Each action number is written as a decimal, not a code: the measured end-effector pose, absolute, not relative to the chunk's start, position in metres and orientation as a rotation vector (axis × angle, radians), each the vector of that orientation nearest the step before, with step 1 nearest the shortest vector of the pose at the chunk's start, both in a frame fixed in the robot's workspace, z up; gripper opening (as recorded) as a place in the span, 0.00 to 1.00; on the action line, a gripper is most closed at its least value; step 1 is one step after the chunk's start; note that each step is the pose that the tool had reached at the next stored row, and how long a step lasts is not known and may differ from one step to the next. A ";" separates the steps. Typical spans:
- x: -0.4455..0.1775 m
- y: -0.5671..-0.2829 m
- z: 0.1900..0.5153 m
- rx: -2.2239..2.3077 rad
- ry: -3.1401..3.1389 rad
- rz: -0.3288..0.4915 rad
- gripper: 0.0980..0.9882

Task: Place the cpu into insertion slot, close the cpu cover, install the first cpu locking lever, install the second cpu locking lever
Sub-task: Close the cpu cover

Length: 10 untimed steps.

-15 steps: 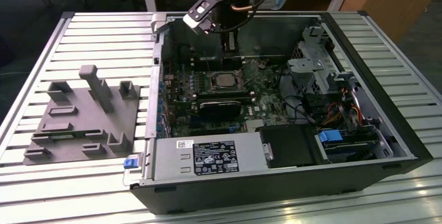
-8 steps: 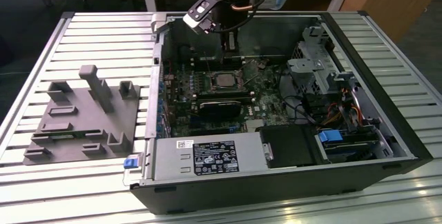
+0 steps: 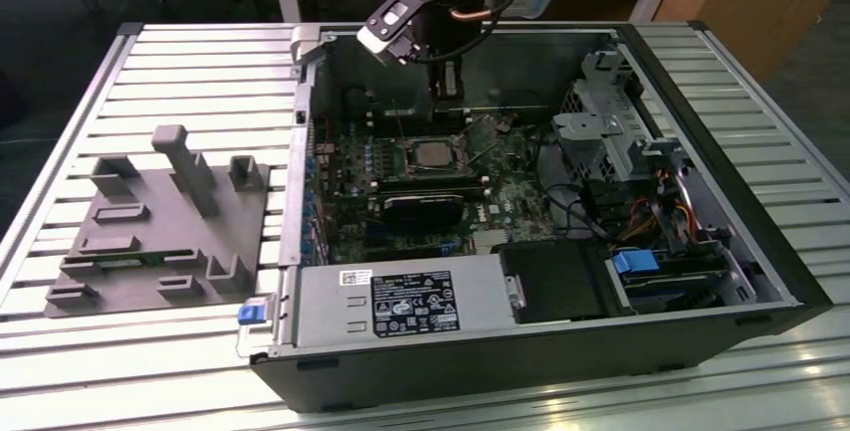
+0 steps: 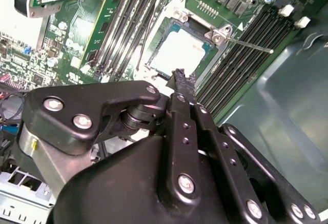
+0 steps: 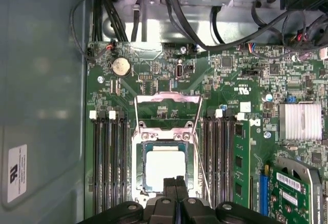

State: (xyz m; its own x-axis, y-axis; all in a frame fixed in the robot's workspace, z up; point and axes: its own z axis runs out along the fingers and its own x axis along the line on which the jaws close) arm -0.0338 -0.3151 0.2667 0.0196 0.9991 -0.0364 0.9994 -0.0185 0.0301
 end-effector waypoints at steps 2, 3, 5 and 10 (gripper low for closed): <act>-0.032 -0.315 0.267 2.209 2.167 -0.008 0.00; -0.030 -0.315 0.267 2.209 2.167 -0.008 0.00; -0.028 -0.315 0.267 2.209 2.167 -0.008 0.00; -0.022 -0.315 0.267 2.209 2.168 -0.008 0.00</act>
State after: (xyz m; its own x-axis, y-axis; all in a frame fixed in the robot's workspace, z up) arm -0.0218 -0.3151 0.2667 0.0195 0.9991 -0.0364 0.9994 -0.0184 0.0296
